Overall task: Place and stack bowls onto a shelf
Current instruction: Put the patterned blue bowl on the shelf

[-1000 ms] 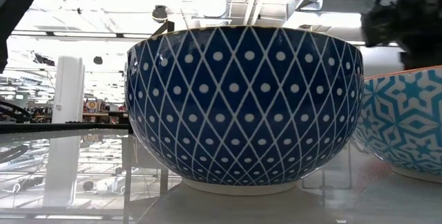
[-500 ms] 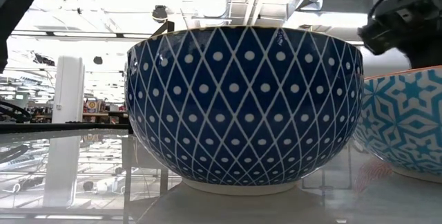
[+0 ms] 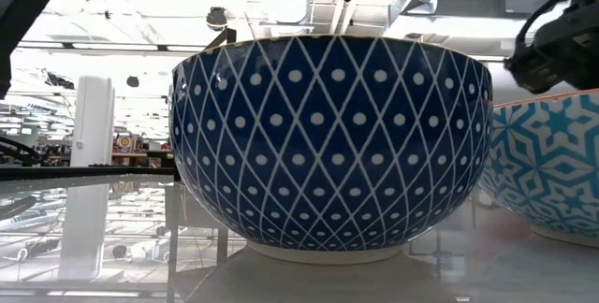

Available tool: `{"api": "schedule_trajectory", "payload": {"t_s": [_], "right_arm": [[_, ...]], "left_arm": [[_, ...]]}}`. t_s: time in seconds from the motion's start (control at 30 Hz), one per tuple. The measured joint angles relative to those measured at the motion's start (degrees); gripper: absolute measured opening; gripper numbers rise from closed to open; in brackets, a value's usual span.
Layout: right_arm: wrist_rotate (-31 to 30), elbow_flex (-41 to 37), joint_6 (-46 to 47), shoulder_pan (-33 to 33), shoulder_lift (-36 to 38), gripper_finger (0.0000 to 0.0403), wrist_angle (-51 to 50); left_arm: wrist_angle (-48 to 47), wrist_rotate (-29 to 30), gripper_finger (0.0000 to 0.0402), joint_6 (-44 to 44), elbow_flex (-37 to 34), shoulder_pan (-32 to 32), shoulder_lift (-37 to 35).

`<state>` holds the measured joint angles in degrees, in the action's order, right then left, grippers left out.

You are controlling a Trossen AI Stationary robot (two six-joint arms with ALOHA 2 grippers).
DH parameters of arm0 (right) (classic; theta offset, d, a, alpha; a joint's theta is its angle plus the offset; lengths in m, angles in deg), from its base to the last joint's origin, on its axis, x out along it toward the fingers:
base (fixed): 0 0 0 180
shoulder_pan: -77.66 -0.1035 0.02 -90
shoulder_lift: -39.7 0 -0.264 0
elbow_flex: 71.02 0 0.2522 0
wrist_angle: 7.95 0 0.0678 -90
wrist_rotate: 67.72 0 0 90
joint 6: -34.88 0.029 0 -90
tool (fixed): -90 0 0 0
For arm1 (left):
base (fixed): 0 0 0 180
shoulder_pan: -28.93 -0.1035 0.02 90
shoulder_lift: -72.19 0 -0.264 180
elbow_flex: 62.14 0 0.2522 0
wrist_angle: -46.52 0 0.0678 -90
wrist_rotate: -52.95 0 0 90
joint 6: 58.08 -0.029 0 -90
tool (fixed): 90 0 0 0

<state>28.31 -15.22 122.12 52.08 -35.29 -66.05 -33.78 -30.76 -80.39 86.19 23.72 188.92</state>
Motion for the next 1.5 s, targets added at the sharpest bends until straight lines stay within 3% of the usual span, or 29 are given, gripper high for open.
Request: {"api": "schedule_trajectory", "payload": {"t_s": [0.3, 0.57, 0.63, 0.83, 0.93, 1.13, 1.27, 1.5], "right_arm": [[0.1, 0.0, -16.3, 9.8, -3.8, 0.0053, 9.2], [-0.4, 0.0, -35.4, 21.1, -7.2, 0.0053, 24.6], [-1.5, 0.1, -37.5, 23.3, -6.5, 0.0053, 23.7], [-3.5, 2.9, -38.5, 27.0, 3.8, 0.0053, 11.4], [-3.8, 3.4, -38.7, 26.6, 10.8, 0.0053, 5.7], [-8.0, 3.4, -35.3, 24.7, 23.7, 0.0053, -0.6], [-10.3, 3.5, -33.7, 23.2, 30.1, 0.0053, -0.4], [-11.9, 3.5, -33.7, 22.2, 35.2, 0.0053, -1.7]], "left_arm": [[-0.2, -3.7, 0.0160, -1.2, 0.0, -1.8, 0.0], [-1.3, -7.0, 0.0160, -4.1, 0.0, -2.7, 0.0], [-2.7, -9.5, 0.0160, -4.6, 0.0, -2.7, 0.0], [-8.9, -21.1, 0.0160, -3.4, 0.0, -1.5, 0.0], [-8.9, -24.1, 0.0160, -3.3, 0.0, 0.1, 0.0], [-6.8, -20.6, 0.0160, -11.6, -1.0, 5.8, 0.5], [1.0, -17.6, 0.0160, -15.7, -7.0, 9.6, 0.6], [12.0, -16.3, 0.0160, -16.7, -19.2, 12.1, 0.6]]}}
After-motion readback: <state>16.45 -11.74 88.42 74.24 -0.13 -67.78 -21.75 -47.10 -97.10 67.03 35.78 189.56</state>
